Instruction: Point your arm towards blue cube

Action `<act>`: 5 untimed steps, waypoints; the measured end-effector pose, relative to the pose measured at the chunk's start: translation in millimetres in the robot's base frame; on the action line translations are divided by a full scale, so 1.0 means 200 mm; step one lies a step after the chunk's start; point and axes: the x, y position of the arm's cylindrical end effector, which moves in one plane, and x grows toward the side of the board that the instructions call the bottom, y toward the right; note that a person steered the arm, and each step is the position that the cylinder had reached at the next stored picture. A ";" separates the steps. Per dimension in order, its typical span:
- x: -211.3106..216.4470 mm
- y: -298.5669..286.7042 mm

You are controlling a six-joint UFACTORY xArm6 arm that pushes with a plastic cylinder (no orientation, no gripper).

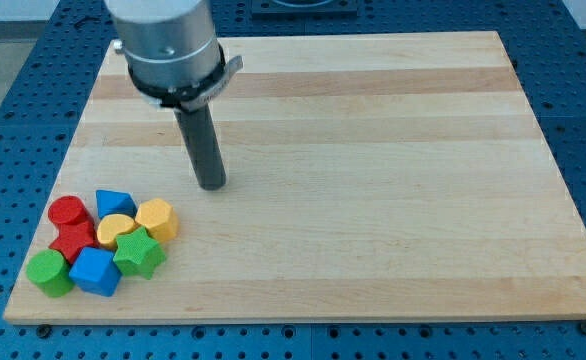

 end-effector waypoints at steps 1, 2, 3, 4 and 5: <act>-0.09 -0.11; -0.04 0.23; 0.22 0.36; 0.56 0.23; 0.74 0.01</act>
